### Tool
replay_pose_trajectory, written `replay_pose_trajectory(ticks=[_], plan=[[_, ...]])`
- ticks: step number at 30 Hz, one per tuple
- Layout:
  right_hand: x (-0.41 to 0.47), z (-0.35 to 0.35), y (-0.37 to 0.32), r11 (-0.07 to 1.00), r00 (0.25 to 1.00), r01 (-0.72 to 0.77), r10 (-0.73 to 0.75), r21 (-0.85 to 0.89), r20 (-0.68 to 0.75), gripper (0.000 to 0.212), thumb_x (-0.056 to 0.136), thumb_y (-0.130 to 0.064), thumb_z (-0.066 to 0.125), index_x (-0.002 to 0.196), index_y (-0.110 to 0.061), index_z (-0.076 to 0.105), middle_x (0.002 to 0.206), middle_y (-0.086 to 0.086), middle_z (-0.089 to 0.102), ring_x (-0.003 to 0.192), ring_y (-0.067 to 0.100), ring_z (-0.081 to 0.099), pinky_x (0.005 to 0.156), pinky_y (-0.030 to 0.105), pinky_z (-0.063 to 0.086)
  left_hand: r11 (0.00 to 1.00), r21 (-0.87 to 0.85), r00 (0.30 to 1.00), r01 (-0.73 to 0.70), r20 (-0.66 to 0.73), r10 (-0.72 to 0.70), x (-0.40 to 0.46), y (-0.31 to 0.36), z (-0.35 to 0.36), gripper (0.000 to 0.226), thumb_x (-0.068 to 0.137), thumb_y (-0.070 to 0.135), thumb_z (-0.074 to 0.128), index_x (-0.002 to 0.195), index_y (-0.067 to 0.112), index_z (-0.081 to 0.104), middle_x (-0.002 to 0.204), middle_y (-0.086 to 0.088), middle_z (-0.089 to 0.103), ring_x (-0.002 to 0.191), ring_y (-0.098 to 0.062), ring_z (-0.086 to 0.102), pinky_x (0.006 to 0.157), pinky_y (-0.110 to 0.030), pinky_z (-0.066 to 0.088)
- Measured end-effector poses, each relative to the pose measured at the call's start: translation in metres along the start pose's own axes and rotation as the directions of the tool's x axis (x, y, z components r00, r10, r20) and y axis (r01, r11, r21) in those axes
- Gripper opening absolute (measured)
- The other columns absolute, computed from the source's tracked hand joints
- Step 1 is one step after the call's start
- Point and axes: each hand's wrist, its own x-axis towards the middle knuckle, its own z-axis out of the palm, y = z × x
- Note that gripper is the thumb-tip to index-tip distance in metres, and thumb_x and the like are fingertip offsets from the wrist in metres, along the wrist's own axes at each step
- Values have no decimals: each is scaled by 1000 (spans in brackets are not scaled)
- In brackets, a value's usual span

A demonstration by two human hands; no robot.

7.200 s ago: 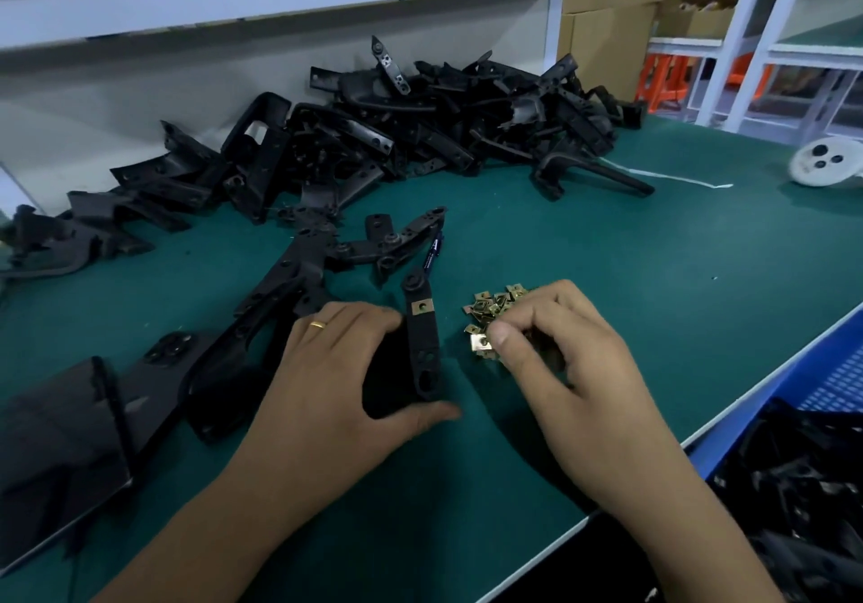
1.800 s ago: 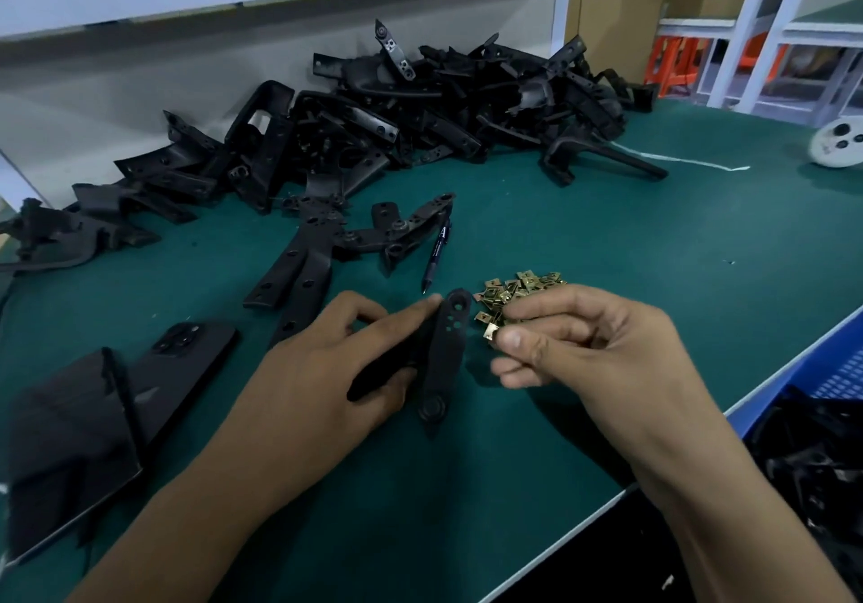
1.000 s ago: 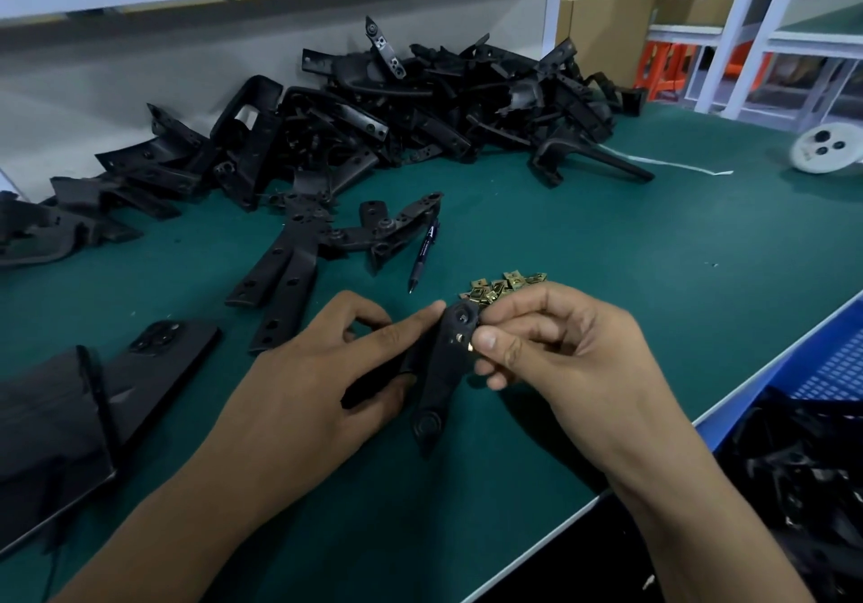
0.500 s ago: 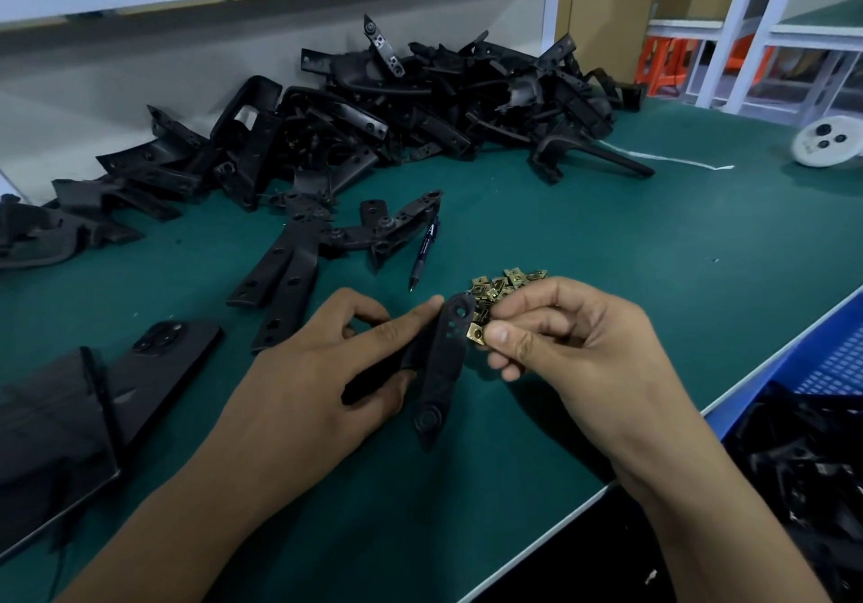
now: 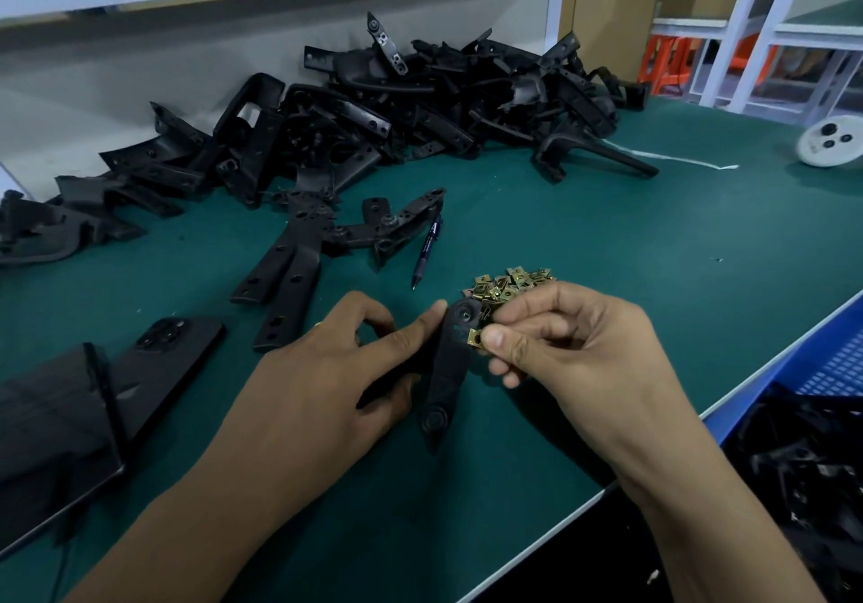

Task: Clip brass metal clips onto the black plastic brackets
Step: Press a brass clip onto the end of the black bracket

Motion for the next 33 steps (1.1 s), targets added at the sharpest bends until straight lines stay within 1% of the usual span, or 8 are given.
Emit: replay_pose_trajectory(ticks=[7,13,17,21,24,26,28,33], plan=[[-1,3,-1,999,999,-32,32,-8,-37,15,82,0,82,87,-1,68,66,15,73,54,19,68,56,24,57,992,130,999,-10,48,4,1,10,2,73,87,37,72,153,48,43,111,10,50,66,-12,55,45,-38,51],[-3,5,-2,996,995,85,-84,13,-62,15,86,-6,79,91,-3,66,69,12,74,58,18,68,59,22,55,994,109,999,3,46,-9,0,18,1,62,95,54,43,155,45,34,117,9,51,68,-12,59,46,-35,50],[-1,-3,4,934,944,179,-252,-310,-212,6,94,-21,73,89,-24,71,81,-6,74,74,9,68,69,19,51,991,-27,984,128,-119,-130,5,8,2,56,90,52,48,145,40,49,101,12,55,76,-18,62,58,-39,54],[3,-3,13,736,952,153,-288,-660,-101,12,91,-20,76,86,-30,73,85,-14,62,83,4,59,72,10,40,933,-224,926,281,-191,-325,-2,-15,0,42,96,46,65,136,33,62,100,14,63,85,-9,63,72,-40,56],[1,5,19,559,959,181,-284,-809,18,12,92,-25,75,102,-30,76,92,-10,50,93,13,49,78,25,43,933,-249,941,261,-148,-303,-4,-17,0,44,93,33,72,136,31,63,97,12,61,84,-9,63,71,-41,55],[0,8,19,473,956,203,-285,-858,69,17,93,-30,73,109,-32,76,95,-7,49,97,16,44,80,33,46,931,-264,948,251,-129,-292,-1,-16,1,45,91,38,71,135,31,64,98,13,62,87,-9,64,73,-38,55],[0,8,18,477,958,205,-277,-855,75,14,91,-31,76,105,-33,78,95,-7,49,98,16,43,81,30,44,927,-278,950,250,-116,-291,1,-14,1,45,87,41,66,131,32,66,101,14,64,91,-8,65,76,-37,55],[2,8,14,575,968,180,-246,-798,41,16,84,-21,84,84,-30,71,91,-14,53,92,8,45,79,6,33,930,-276,949,244,-128,-287,1,-14,1,46,85,49,61,128,33,68,104,16,65,95,-7,64,82,-38,55]])
